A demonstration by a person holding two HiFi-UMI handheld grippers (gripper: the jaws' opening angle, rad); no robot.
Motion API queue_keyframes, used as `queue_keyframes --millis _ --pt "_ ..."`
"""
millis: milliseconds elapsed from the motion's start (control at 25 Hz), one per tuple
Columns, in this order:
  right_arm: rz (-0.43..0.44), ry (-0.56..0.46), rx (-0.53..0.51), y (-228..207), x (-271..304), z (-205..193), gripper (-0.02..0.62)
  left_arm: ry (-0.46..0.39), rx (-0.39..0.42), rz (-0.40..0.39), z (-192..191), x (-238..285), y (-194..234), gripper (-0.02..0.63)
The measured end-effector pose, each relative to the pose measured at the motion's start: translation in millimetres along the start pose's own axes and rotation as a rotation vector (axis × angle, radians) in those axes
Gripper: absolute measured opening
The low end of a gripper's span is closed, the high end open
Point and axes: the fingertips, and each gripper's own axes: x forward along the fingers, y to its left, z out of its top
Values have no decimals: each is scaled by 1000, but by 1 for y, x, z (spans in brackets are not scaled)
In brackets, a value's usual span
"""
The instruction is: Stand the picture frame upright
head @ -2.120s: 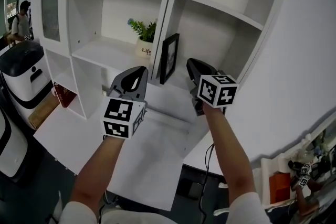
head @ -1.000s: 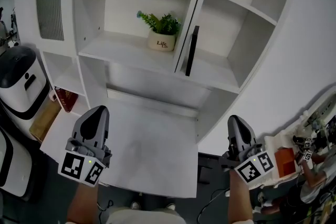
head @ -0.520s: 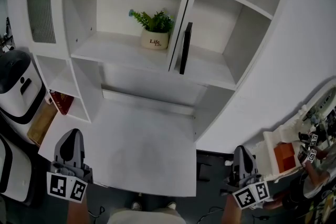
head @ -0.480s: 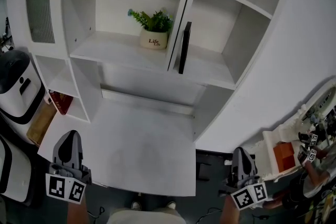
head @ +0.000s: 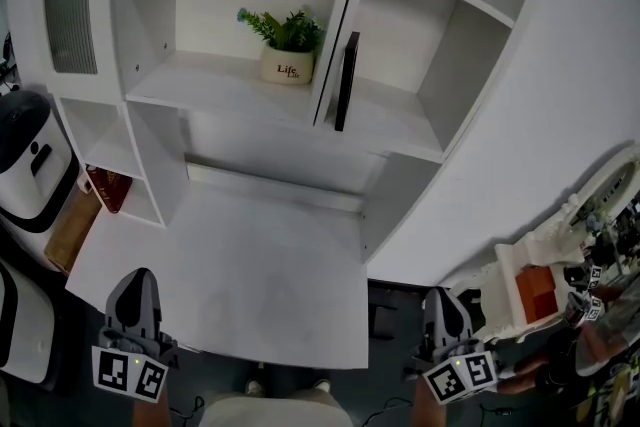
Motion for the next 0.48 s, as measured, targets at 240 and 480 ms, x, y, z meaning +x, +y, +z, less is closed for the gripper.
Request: queue_keyframes --millis 240,480 --pt "14 6 -14 10 -3 -6 8 -16 3 -15 4 -5 -4 17" --pt "19 20 0 15 -6 -14 8 -16 7 -22 5 -7 -7 17"
